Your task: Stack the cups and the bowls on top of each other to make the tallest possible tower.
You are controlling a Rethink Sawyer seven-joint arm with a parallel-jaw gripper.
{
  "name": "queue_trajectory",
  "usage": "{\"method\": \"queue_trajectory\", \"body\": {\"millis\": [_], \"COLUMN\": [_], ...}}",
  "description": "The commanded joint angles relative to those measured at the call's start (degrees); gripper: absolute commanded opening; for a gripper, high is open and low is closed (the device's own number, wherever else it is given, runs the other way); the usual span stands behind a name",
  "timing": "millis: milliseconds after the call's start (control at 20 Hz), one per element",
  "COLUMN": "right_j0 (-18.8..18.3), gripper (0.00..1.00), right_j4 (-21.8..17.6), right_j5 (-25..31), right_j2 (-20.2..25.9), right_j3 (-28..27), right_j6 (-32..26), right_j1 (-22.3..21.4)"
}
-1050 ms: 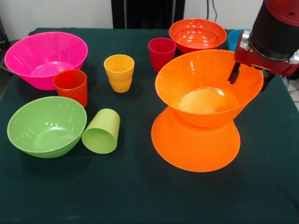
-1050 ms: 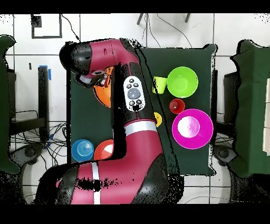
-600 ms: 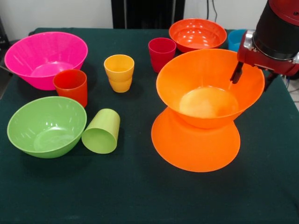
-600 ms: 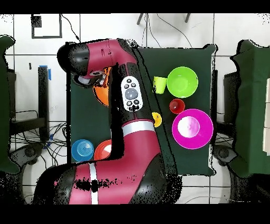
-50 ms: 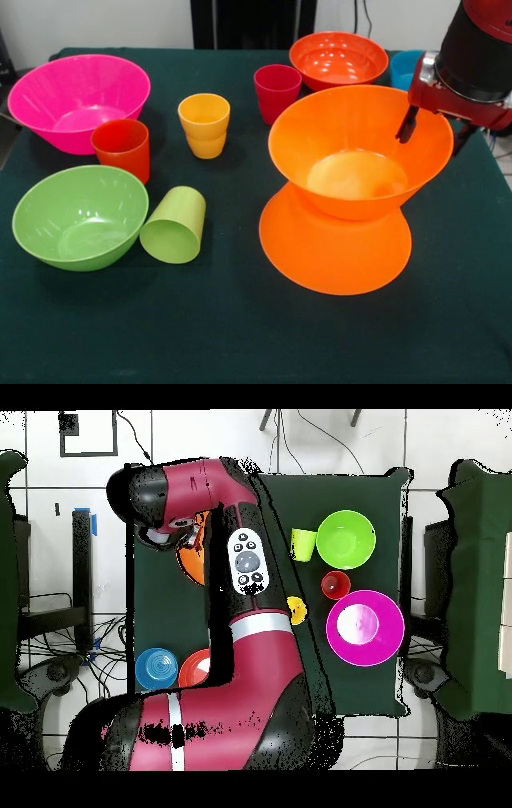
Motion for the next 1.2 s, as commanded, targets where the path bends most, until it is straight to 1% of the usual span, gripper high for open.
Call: {"method": "queue_trajectory", "body": {"millis": [50,300,700,1200], "right_j0": [0.2,0.0,-0.2,0.3], "gripper": [1.0,1.0,1.0,1.0], "right_j4": [-3.8,-3.6,-4.5,-4.0], "right_j5": [-1.8,-3.0,-7.3,-6.5], "right_j2": [4.1,4.3,3.7,3.4], "right_j3": [-0.5,0.5,3.2,2.2], "right_j6": [-16.2,-16.1,-15.9,-14.4], "right_j1": [-0.4,-0.6,-1.1,-0.7]}}
